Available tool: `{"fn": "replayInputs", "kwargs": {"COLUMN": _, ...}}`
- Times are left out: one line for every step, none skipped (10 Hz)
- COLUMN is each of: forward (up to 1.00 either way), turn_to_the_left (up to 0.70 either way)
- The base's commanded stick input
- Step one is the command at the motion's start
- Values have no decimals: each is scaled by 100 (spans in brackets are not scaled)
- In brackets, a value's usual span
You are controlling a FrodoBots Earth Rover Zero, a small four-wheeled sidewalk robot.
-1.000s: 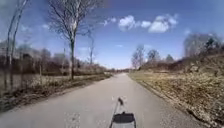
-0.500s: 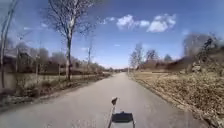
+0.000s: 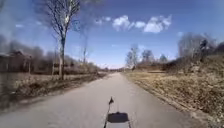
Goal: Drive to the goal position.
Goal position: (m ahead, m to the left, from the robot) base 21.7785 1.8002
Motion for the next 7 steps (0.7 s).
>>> {"fn": "replayInputs", "kwargs": {"forward": 100, "turn_to_the_left": -24}}
{"fn": "replayInputs", "kwargs": {"forward": 100, "turn_to_the_left": -2}}
{"fn": "replayInputs", "kwargs": {"forward": 100, "turn_to_the_left": 0}}
{"fn": "replayInputs", "kwargs": {"forward": 100, "turn_to_the_left": 0}}
{"fn": "replayInputs", "kwargs": {"forward": 100, "turn_to_the_left": 0}}
{"fn": "replayInputs", "kwargs": {"forward": 100, "turn_to_the_left": 0}}
{"fn": "replayInputs", "kwargs": {"forward": 100, "turn_to_the_left": 0}}
